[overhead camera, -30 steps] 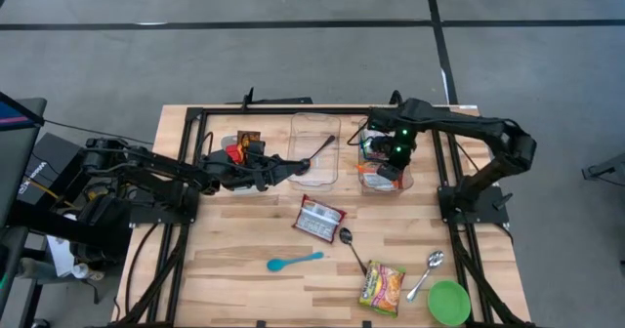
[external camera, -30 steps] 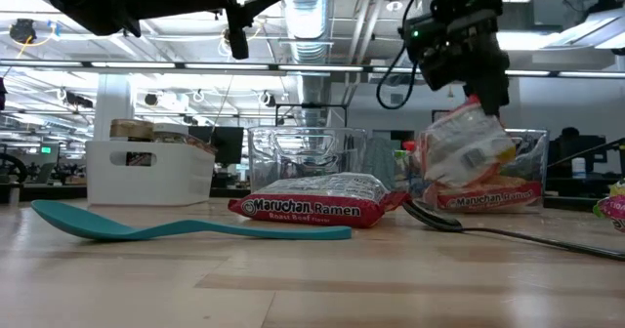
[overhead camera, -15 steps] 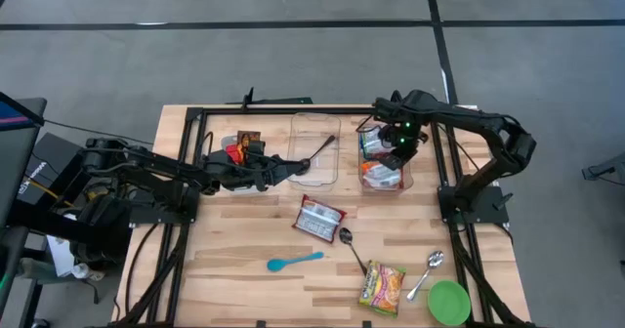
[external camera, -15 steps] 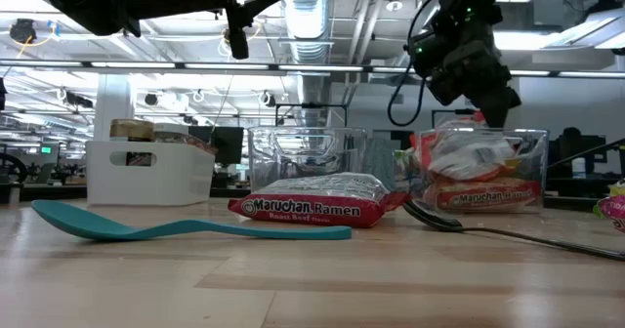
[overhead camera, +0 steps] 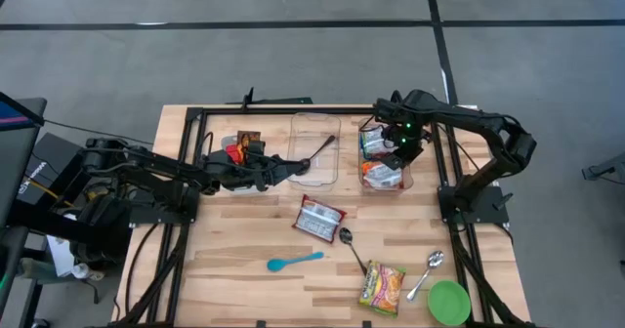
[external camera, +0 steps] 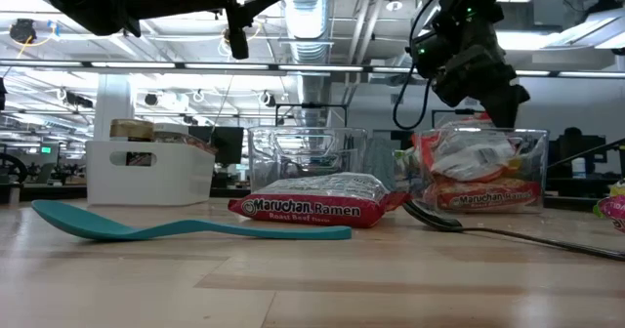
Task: Pick & Place Food Item
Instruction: Put the orange noodle pack into the right transparent bin
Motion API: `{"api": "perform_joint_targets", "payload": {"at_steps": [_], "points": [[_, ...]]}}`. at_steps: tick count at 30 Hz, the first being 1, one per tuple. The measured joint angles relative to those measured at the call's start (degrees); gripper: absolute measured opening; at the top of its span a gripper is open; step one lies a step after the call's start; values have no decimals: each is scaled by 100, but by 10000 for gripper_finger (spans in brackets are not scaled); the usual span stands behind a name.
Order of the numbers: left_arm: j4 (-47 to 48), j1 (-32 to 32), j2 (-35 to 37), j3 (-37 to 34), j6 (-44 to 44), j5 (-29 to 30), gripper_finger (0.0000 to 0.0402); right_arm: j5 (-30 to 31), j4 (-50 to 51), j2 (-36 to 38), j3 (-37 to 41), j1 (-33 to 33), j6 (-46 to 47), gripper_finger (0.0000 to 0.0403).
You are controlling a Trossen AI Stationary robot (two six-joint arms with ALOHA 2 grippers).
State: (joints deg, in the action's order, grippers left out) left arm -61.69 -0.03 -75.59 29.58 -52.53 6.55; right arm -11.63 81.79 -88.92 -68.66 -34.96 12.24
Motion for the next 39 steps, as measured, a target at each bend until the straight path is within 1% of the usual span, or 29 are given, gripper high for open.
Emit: {"api": "perform_joint_targets", "payload": {"at_steps": [5,11,16,20,24,27,29,33,39], "points": [[0,1,0,0,0,0,163,650,141,0,0,-4,40,113],[0,2,0,0,0,0,163,704,157,0,-79,-7,-155,112],[0,0,2,0,0,0,163,705,65,21,-480,-5,-220,89],[0,1,1,0,0,0,163,703,-262,212,-807,15,-218,60],[2,2,0,0,0,0,163,685,-646,451,-905,50,-68,29],[25,2,0,0,0,0,163,308,-956,555,-909,113,-53,6],[34,1,1,0,0,1,163,142,-1030,526,-909,183,-62,5],[42,0,2,0,0,0,163,111,-1029,352,-894,367,-62,2],[59,1,0,0,0,0,163,201,-1238,242,-443,420,-30,1]]}}
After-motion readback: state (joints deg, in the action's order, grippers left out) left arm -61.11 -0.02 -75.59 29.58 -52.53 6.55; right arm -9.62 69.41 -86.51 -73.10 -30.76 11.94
